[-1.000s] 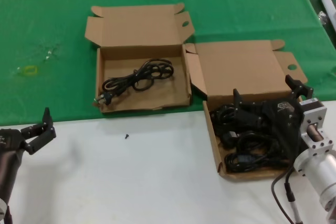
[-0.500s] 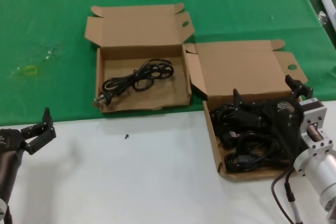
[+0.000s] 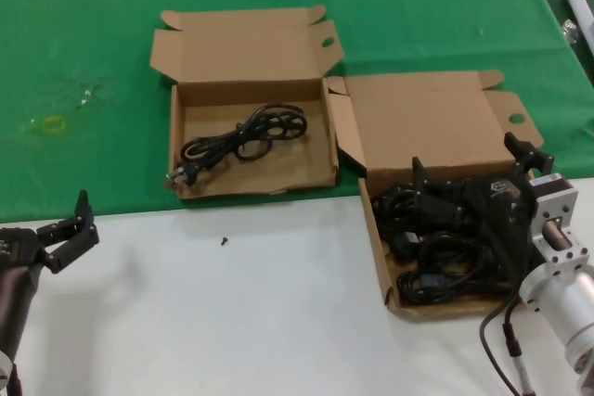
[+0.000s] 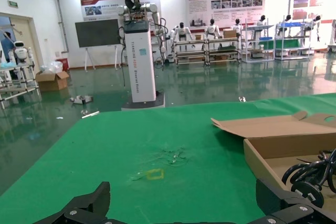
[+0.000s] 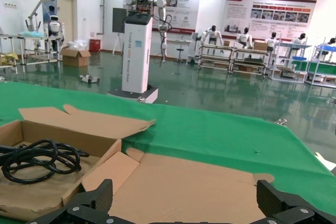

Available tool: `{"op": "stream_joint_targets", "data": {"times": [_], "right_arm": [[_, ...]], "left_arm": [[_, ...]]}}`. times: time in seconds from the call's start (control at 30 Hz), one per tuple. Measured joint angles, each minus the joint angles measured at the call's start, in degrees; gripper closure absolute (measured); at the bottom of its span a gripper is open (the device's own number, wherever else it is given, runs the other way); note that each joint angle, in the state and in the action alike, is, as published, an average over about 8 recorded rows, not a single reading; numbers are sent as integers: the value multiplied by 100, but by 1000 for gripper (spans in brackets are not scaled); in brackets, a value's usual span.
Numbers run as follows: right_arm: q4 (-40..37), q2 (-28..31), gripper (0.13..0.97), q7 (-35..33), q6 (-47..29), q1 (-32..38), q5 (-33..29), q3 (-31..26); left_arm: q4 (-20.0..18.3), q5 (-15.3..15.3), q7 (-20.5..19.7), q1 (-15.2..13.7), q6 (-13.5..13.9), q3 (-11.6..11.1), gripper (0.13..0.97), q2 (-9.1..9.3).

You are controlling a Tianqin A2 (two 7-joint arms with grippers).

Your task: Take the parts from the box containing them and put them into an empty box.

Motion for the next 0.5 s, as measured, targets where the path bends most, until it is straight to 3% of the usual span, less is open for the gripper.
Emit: {"op": "stream_joint_targets", "data": {"times": [0.5], "right_arm": [[0,0,129,0,0,0,0,0]], "left_arm": [[0,0,0,0,0,0,132,0]]}}
